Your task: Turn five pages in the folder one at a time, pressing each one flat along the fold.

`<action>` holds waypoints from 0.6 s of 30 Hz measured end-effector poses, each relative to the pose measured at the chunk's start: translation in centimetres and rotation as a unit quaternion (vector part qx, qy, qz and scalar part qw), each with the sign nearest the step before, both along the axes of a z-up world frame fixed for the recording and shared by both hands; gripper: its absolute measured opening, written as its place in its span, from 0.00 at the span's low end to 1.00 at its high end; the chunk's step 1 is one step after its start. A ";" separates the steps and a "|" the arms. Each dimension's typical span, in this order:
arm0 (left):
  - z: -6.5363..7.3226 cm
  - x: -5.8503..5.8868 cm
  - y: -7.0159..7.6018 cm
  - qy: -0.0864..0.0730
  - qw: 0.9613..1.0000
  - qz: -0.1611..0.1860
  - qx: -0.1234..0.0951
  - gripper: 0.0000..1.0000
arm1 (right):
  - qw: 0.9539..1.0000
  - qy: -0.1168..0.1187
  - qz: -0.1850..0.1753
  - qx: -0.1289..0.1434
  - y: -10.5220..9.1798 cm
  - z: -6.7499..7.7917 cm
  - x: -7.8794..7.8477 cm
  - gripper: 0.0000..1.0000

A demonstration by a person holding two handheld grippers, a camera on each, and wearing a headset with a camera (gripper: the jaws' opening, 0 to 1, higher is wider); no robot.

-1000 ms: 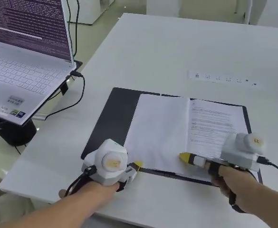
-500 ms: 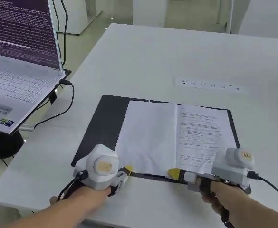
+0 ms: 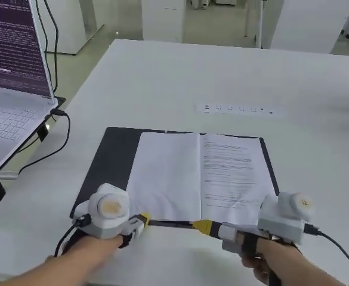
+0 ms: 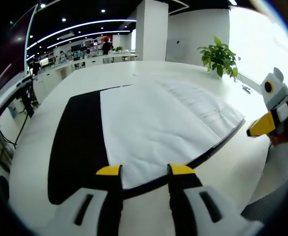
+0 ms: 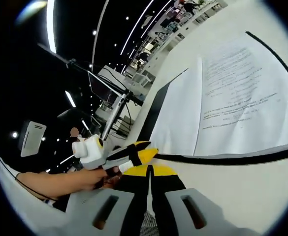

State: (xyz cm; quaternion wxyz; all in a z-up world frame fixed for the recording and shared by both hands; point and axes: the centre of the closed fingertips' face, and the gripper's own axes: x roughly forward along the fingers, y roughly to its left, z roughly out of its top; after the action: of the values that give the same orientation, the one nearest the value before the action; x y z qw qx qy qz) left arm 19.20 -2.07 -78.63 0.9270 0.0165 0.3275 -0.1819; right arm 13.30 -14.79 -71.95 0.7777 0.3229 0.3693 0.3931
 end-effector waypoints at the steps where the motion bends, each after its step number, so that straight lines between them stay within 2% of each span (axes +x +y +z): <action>1: 0.0 -0.2 0.0 0.015 1.000 0.006 -0.004 0.37 | 1.000 -0.012 -0.007 0.001 -0.2 0.6 0.0 0.00; 2: 0.1 -0.5 0.1 0.028 1.000 0.007 -0.005 0.39 | 1.000 -0.018 -0.017 -0.003 -0.8 1.3 -0.3 0.00; 4: 0.7 -1.2 -0.2 0.047 0.999 0.010 -0.022 0.41 | 0.998 -0.043 -0.051 -0.016 -2.2 2.2 0.0 0.01; 6: 1.5 -1.5 -0.3 0.043 0.999 0.009 -0.028 0.43 | 0.996 -0.056 -0.064 -0.022 -3.0 3.0 -0.4 0.07; 8: 3.2 -1.6 -0.7 0.026 0.999 0.007 -0.045 0.43 | 0.994 -0.071 -0.078 -0.035 -4.2 3.6 -0.6 0.12; 10: 4.5 -1.9 -1.0 0.020 0.998 0.003 -0.052 0.44 | 0.991 -0.083 -0.095 -0.043 -5.4 4.4 -0.8 0.18; 12: 6.4 -2.1 -1.1 0.001 0.998 0.005 -0.061 0.46 | 0.989 -0.087 -0.104 -0.057 -6.4 4.8 -1.0 0.30; 13: 7.1 -2.2 -1.2 -0.005 0.998 0.007 -0.067 0.46 | 0.986 -0.103 -0.118 -0.061 -7.1 5.5 -0.8 0.36; 14: 8.1 -2.4 -1.3 -0.015 0.997 0.005 -0.074 0.47 | 0.984 -0.109 -0.124 -0.060 -7.5 6.2 -0.8 0.43; 16: 9.1 -2.8 -1.1 -0.026 0.997 0.001 -0.070 0.50 | 0.983 -0.115 -0.130 -0.062 -8.0 7.0 -0.9 0.50; 18: 10.4 -3.4 -0.8 -0.040 0.997 0.002 -0.068 0.55 | 0.979 -0.138 -0.124 -0.084 -8.6 7.8 -0.9 0.52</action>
State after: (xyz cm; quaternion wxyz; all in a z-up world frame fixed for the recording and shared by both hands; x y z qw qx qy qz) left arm 15.84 -2.83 -68.23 0.9386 -0.0397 0.2774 -0.2010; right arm 12.41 -23.40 -64.18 0.8884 0.2421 0.2469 0.3019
